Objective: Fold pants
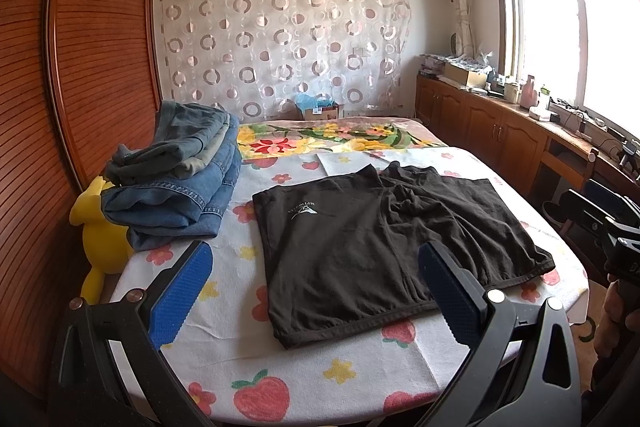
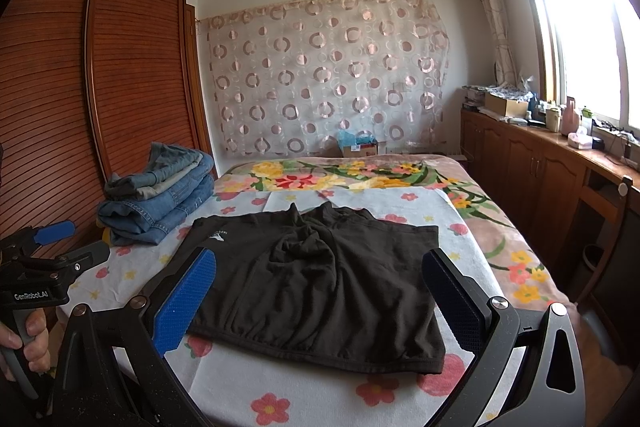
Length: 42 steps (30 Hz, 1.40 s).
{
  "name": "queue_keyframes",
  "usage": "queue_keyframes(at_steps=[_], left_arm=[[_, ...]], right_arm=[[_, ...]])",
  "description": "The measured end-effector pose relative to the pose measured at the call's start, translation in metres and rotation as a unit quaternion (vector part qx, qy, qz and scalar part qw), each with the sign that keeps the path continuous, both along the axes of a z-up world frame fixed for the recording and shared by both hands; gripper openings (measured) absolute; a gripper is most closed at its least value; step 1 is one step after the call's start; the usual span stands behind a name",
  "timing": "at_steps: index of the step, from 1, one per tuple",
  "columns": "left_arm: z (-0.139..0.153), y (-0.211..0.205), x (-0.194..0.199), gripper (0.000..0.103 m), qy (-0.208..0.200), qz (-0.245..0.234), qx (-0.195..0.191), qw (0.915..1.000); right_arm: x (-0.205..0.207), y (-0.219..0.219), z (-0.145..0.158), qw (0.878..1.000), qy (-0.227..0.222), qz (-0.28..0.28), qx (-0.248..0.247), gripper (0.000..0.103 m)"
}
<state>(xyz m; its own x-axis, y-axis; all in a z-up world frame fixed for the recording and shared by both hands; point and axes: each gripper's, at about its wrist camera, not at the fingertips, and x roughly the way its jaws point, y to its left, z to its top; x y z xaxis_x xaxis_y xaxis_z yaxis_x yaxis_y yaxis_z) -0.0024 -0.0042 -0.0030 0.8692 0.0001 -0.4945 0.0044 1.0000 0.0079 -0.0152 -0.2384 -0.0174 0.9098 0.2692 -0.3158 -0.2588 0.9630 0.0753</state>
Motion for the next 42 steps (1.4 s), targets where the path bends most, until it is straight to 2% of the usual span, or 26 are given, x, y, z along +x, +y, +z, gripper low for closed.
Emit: queue_keyframes(at_steps=[24, 26, 29, 42], left_arm=[[0.002, -0.001, -0.002, 0.103, -0.001, -0.001, 0.001, 1.0], [0.012, -0.006, -0.004, 0.103, 0.001, -0.004, 0.001, 1.0], [0.013, -0.007, 0.001, 0.103, 0.008, -0.007, 0.004, 0.9999], [-0.019, -0.002, 0.036, 0.103, 0.046, -0.033, 0.006, 0.9984]], right_arm=[[0.0, 0.0, 0.0, 1.0, -0.001, -0.001, 0.001, 0.103], [0.0, 0.0, 0.0, 1.0, 0.0, -0.001, 0.002, 0.103], [0.001, 0.0, -0.001, 1.0, 0.002, -0.001, 0.003, 0.103], [0.018, -0.015, 0.001, 1.0, 0.006, -0.008, -0.012, 0.103]])
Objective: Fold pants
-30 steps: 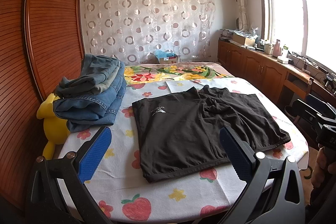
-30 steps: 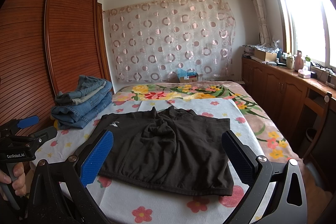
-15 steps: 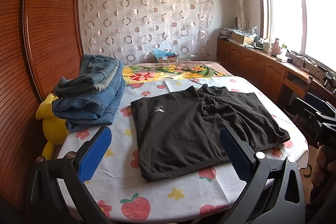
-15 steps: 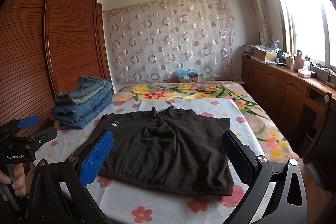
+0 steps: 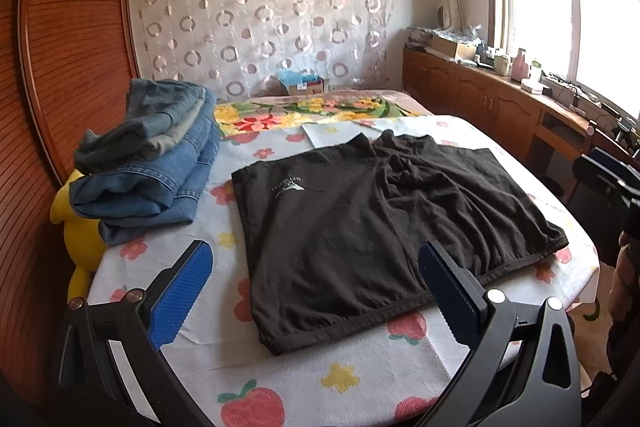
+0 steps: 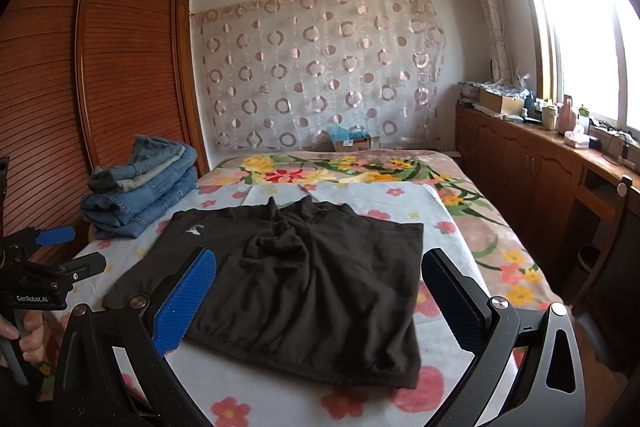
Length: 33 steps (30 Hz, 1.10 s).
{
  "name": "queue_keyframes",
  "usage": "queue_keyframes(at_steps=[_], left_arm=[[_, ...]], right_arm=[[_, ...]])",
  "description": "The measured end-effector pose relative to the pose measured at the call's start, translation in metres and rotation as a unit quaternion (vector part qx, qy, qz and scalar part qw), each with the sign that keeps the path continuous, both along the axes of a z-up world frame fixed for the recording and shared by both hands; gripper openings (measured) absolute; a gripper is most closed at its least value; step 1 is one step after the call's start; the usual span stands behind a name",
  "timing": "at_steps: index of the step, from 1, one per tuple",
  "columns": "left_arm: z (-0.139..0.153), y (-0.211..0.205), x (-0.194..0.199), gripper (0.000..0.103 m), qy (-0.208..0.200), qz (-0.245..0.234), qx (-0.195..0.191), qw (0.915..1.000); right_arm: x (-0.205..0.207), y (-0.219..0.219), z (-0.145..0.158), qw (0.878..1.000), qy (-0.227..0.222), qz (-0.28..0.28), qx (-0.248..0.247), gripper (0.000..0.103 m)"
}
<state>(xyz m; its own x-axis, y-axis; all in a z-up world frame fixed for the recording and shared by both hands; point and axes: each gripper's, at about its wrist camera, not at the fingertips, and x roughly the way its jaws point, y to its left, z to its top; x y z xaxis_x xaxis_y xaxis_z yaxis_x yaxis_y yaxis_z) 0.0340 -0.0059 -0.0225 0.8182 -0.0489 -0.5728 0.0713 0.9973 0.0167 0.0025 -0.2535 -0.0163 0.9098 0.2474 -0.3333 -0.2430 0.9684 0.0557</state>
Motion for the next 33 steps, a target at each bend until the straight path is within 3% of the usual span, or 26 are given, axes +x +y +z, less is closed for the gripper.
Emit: queue_keyframes(at_steps=[8, 15, 21, 27, 33], left_arm=[[-0.021, -0.001, 0.022, 0.103, 0.018, -0.018, -0.001, 0.9997], [-0.03, -0.009, 0.04, 0.103, 0.029, -0.038, 0.005, 0.9988], [-0.031, -0.029, 0.056, 0.103, 0.037, -0.073, 0.0, 0.9967], [-0.024, -0.044, 0.067, 0.103, 0.043, -0.098, -0.013, 0.9942], [-0.018, -0.054, 0.075, 0.103, 0.046, -0.112, -0.019, 0.9925]], right_arm=[[0.016, -0.003, -0.003, 1.0, 0.013, -0.001, -0.015, 0.102], [0.041, -0.017, -0.003, 0.998, 0.044, -0.003, -0.034, 0.092], [0.071, -0.025, -0.003, 0.994, 0.091, 0.004, -0.054, 0.075], [0.102, -0.035, 0.006, 0.99, 0.129, 0.013, -0.053, 0.051], [0.142, -0.053, 0.012, 0.982, 0.183, 0.016, -0.035, 0.041]])
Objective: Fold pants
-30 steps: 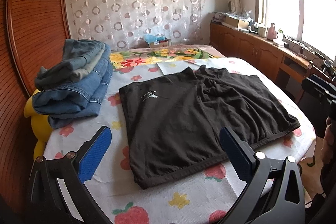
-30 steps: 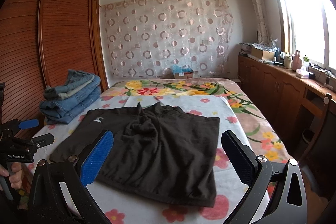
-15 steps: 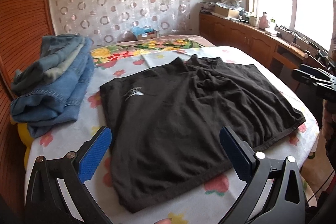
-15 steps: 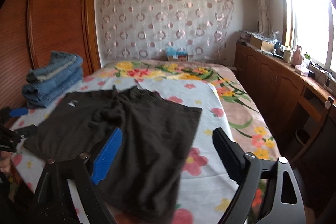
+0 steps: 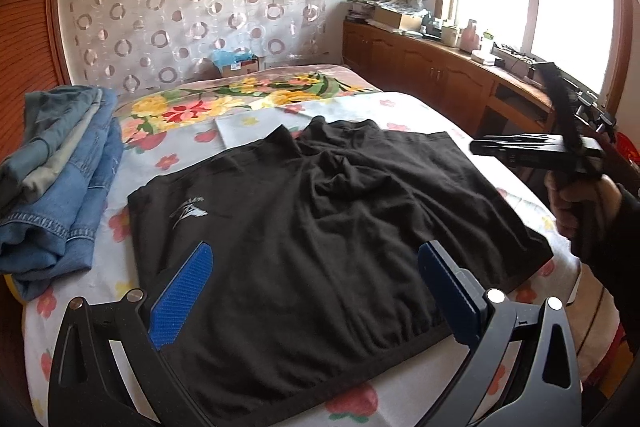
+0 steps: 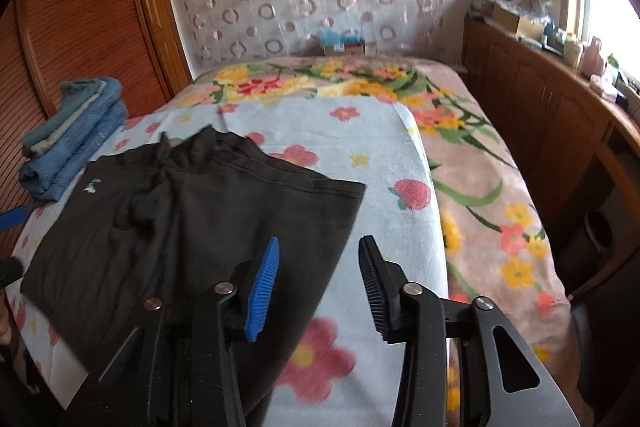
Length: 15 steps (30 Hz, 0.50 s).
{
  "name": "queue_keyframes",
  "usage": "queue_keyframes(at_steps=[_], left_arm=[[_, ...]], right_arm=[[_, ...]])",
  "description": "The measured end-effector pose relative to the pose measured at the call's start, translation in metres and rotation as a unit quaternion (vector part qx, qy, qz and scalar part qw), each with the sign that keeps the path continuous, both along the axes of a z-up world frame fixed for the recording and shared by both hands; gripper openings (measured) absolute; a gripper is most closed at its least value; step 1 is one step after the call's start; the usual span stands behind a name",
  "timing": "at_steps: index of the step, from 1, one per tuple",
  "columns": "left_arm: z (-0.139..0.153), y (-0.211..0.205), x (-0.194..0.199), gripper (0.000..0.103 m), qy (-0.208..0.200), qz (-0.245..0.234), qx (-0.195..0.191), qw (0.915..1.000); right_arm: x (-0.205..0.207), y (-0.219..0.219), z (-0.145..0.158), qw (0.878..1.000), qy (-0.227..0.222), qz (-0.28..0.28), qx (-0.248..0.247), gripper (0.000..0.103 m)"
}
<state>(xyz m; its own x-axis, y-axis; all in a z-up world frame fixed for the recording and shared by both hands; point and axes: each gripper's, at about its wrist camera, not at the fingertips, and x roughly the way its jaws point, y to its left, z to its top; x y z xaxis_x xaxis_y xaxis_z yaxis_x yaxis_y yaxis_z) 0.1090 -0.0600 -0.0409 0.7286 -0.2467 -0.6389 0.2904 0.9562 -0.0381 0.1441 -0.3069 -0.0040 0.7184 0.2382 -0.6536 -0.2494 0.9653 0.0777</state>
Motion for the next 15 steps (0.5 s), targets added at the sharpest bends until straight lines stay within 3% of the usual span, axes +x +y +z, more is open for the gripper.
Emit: queue_keyframes(at_steps=[12, 15], left_arm=[[-0.018, 0.003, 0.01, 0.103, 0.025, 0.006, 0.006, 0.9997], [-0.024, 0.006, 0.012, 0.103, 0.035, 0.01, 0.008, 0.9993]], right_arm=[[0.029, -0.008, 0.013, 0.999, 0.051, -0.014, 0.006, 0.021], [0.025, -0.011, 0.019, 0.999, 0.052, -0.007, 0.009, 0.006]])
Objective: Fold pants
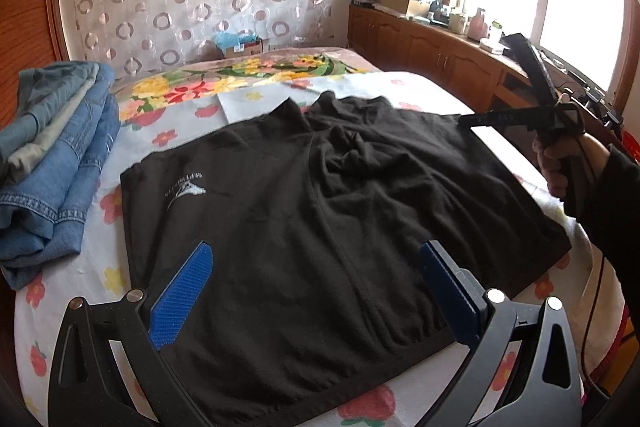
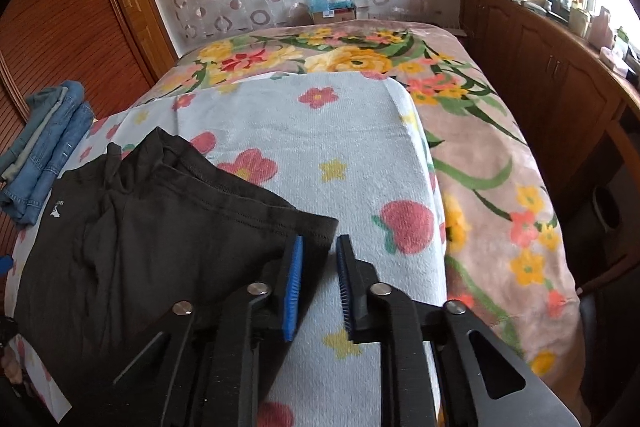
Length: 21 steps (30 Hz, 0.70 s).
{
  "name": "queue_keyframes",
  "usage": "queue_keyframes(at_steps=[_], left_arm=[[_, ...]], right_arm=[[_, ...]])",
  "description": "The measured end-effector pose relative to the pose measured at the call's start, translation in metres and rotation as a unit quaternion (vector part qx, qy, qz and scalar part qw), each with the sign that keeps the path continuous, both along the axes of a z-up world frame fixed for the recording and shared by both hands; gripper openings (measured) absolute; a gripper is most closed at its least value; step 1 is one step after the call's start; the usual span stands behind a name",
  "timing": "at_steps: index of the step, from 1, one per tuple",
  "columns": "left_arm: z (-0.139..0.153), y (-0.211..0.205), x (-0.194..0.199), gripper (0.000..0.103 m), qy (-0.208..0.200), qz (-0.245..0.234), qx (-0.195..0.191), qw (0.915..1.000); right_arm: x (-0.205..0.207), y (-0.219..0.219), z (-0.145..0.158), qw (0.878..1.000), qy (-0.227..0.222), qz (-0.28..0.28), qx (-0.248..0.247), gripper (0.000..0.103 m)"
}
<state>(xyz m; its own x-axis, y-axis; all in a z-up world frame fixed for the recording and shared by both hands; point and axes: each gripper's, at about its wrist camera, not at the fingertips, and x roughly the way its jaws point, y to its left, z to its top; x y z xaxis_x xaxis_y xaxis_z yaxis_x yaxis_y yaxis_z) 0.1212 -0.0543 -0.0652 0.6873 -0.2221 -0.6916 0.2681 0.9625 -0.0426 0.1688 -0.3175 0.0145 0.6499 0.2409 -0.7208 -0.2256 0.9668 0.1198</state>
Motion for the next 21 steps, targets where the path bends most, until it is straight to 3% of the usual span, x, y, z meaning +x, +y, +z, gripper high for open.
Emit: queue_keyframes(at_steps=[4, 8, 12, 17, 21], left_arm=[[-0.004, 0.003, 0.0, 0.103, 0.006, 0.003, 0.0, 1.0], [-0.005, 0.009, 0.0, 0.103, 0.009, 0.006, -0.002, 0.9999], [-0.005, 0.016, -0.003, 0.103, 0.007, 0.009, -0.006, 0.9999], [-0.004, 0.027, -0.007, 0.103, 0.006, 0.017, -0.009, 0.9998], [0.0, 0.04, -0.013, 0.103, 0.001, 0.028, -0.009, 0.9996]], right_arm=[[-0.006, 0.001, 0.01, 1.0, -0.02, 0.001, -0.012, 0.002], [-0.017, -0.014, 0.031, 0.997, -0.057, -0.04, -0.017, 0.002], [-0.026, -0.013, 0.027, 0.996, -0.051, -0.053, -0.054, 0.002], [-0.036, -0.009, 0.02, 0.997, -0.033, -0.046, -0.055, 0.002], [-0.059, -0.003, 0.034, 0.996, -0.041, -0.042, -0.061, 0.016]])
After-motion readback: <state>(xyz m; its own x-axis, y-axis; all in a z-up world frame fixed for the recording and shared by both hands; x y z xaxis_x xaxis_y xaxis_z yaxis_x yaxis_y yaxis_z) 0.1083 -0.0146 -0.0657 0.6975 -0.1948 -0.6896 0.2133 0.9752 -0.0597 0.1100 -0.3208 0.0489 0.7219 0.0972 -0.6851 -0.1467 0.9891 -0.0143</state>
